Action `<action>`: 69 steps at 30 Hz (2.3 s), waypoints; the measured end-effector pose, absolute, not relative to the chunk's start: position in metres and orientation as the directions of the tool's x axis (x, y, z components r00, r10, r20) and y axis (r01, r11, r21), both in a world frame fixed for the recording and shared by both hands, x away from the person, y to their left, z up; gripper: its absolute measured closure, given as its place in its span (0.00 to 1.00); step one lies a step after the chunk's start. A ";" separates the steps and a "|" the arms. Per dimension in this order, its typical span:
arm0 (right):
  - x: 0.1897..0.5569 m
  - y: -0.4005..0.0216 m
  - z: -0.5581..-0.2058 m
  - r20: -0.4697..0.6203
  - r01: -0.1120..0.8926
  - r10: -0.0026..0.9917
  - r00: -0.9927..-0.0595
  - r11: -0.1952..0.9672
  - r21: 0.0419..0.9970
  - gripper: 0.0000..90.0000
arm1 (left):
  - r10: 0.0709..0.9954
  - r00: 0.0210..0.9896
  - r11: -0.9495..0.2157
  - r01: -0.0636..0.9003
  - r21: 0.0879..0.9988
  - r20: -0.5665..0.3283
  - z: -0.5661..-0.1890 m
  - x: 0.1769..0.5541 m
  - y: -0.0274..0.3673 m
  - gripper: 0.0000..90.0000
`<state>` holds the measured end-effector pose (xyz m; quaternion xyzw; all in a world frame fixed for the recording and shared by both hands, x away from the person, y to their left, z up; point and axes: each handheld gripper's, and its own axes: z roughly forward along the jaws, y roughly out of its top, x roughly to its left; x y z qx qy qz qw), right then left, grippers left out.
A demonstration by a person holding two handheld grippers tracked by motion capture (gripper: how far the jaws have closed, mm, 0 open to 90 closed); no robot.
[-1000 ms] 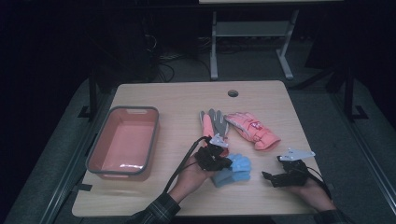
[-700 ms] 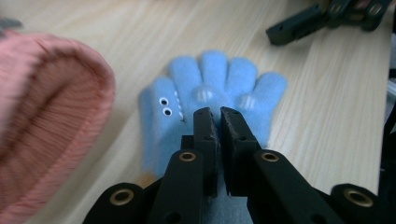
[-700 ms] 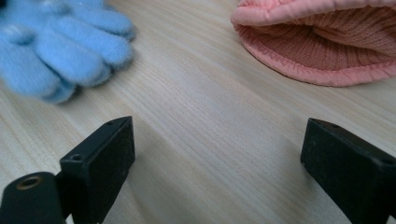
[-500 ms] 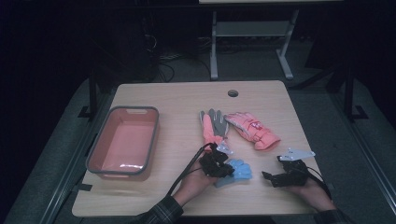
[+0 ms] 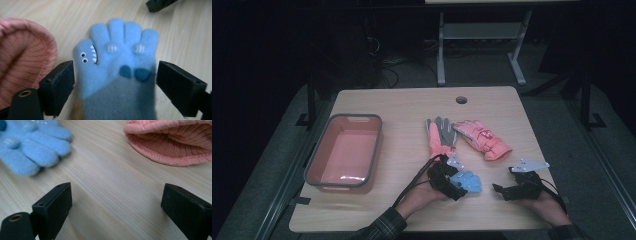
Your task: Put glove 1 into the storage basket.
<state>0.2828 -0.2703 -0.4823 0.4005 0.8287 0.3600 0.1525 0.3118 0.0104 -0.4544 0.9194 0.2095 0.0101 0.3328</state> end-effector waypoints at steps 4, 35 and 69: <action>0.283 -0.270 -0.482 0.035 0.554 0.773 -0.633 0.420 0.719 0.10 | 0.390 0.914 -0.707 0.372 0.601 -0.107 -0.460 0.312 0.009 0.16; 0.283 -0.270 -0.482 0.036 0.554 0.772 -0.634 0.421 0.718 0.10 | 0.350 0.936 -0.741 0.287 0.607 -0.015 -0.459 0.312 0.021 0.76; 0.283 -0.270 -0.482 0.036 0.554 0.772 -0.634 0.422 0.717 0.10 | 0.386 0.907 -0.635 0.393 0.665 -0.168 -0.401 0.326 0.060 0.81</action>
